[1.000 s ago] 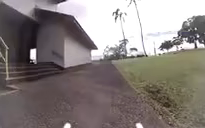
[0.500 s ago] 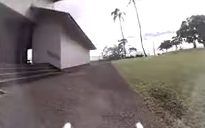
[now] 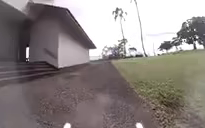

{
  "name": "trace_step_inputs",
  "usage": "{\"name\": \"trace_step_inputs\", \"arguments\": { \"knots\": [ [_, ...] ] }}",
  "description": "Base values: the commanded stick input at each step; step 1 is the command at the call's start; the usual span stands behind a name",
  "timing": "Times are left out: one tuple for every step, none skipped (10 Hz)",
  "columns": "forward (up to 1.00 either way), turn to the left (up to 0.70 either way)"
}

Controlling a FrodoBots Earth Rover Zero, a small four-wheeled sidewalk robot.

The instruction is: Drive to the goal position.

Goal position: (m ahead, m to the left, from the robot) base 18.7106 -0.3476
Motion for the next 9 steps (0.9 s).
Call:
{"name": "trace_step_inputs", "arguments": {
  "knots": [
    [0.7, 0.0],
    [0.7, 0.0],
    [0.7, 0.0],
    [0.7, 0.0],
    [0.7, 0.0],
    [0.7, 0.0],
    [0.7, 0.0],
    [0.7, 0.0],
    [0.7, 0.0]
  ]
}}
